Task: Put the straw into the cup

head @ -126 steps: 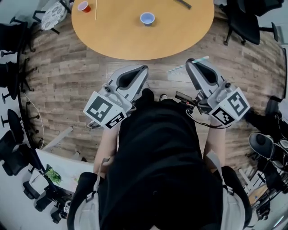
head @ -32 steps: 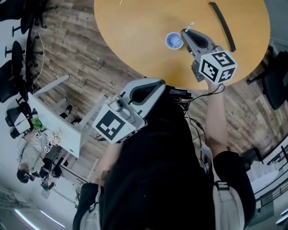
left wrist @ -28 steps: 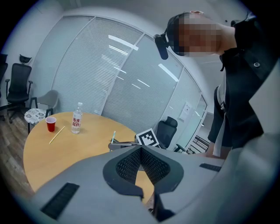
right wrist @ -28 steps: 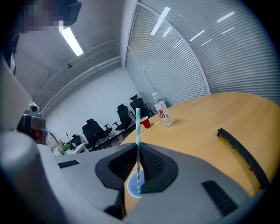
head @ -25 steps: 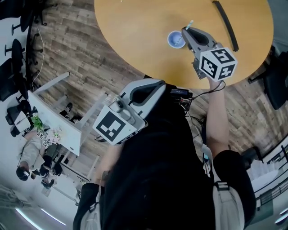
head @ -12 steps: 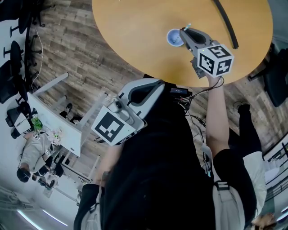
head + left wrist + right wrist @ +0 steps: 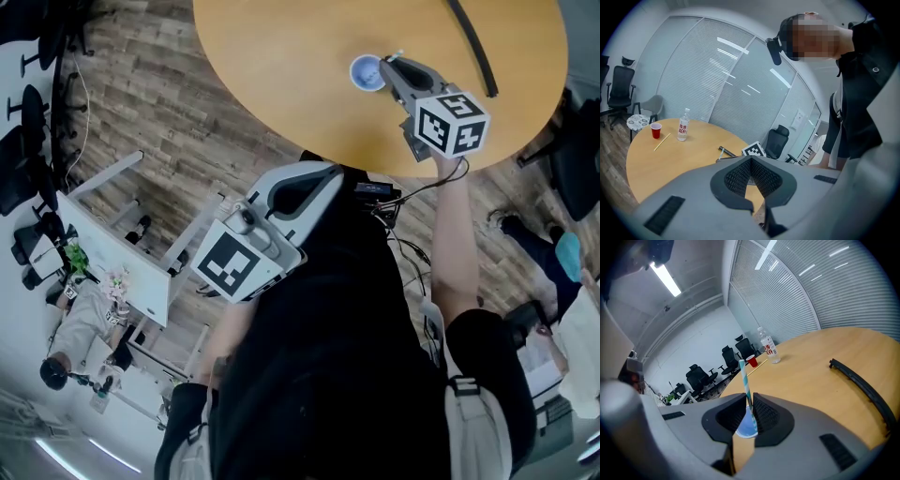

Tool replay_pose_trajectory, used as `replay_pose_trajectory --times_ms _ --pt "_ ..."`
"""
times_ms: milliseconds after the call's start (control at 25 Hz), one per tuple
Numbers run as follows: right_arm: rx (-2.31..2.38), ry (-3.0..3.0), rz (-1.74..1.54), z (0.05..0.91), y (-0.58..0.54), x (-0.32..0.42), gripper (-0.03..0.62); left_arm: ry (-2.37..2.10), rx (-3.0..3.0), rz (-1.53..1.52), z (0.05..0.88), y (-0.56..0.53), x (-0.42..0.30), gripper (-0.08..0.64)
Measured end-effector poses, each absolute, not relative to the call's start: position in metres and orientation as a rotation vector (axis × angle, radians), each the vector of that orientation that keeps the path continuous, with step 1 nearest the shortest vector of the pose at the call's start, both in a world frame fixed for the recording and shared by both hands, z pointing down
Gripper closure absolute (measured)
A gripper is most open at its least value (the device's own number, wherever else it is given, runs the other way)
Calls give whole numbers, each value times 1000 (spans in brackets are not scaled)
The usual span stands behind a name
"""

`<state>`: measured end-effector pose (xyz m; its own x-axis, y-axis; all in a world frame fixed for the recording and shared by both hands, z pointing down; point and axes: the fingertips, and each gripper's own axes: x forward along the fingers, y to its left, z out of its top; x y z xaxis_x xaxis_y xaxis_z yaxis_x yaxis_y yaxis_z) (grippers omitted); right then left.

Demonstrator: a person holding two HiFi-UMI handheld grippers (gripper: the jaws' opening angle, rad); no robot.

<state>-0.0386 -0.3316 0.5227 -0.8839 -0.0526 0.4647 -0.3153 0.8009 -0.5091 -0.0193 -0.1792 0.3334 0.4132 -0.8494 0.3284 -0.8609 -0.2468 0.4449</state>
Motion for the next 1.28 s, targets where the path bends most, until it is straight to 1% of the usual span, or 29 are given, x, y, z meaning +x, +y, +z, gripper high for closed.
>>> replay_pose_trajectory --times_ms 120,160,240,320,520,640,1120,1280 --pt "291 -2557 818 521 -329 -38 558 -1459 2101 32 331 -174 -21 549" --pt "292 -2556 816 520 -328 -38 546 -1463 2098 31 330 -172 -21 549" --pt "284 -2552 819 521 -325 -40 500 -1472 2091 29 330 -169 -23 549" --pt "281 -2546 817 524 -323 -41 489 -1478 2088 27 331 -167 -24 549" --pt "348 -2525 789 531 -327 -39 403 -1488 2086 17 330 -165 -23 549" --pt "374 -2513 786 533 -328 -37 379 -1497 2082 13 329 -164 -24 549" --pt "443 -2451 884 545 -334 -3 377 -1470 2119 24 333 -164 -11 549" --pt "454 -2446 1020 538 -320 8 380 -1463 2109 -21 329 -151 -10 549"
